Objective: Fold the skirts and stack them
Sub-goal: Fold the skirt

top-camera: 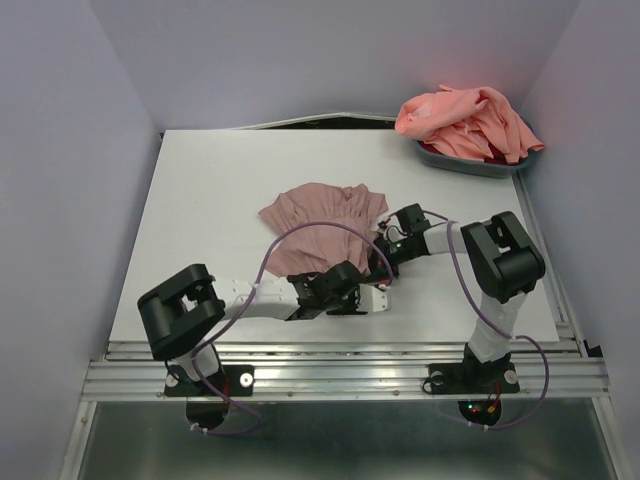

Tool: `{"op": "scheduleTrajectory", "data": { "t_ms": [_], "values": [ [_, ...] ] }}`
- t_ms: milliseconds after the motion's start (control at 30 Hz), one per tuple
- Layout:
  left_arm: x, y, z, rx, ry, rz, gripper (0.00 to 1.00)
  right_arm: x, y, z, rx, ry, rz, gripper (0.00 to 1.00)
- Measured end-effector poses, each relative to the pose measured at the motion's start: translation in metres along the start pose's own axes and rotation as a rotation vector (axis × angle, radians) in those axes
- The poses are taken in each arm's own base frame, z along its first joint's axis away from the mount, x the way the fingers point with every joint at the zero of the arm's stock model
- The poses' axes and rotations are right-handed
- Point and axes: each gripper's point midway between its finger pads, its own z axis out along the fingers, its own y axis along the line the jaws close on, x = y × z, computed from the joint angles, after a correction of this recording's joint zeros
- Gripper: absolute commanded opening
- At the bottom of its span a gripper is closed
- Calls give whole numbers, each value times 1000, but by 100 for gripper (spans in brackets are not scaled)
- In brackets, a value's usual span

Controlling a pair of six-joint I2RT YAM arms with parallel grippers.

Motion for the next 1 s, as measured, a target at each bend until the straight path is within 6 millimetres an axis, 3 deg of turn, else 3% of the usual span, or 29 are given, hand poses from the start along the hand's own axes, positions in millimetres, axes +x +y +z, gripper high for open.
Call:
{"op": "scheduleTrajectory", "data": {
  "t_ms": [67,233,433,633,733,800,900,1000],
  "values": [
    [-1,5,-4,-22,0,-10,70,2,0,-2,9,2,9,1],
    [-11,20,-21,-99,-23,-29,71,7,-1,-5,30,12,32,1],
    [-17,17,-24,-128,-18,-21,71,11,1,-9,47,22,48,1],
    [-11,4,-11,-146,16,-9,72,5,33,-27,23,-20,7,1],
    [2,2,1,-175,72,8,72,3,42,-32,12,-34,-2,1],
    [-1,6,5,-211,66,1,72,2,40,-33,14,-34,8,1],
    [-1,13,7,-261,71,-7,69,3,37,-37,27,-27,22,1],
    [2,20,10,-312,87,-11,56,-9,41,-47,34,-43,-1,1]
  ]
}}
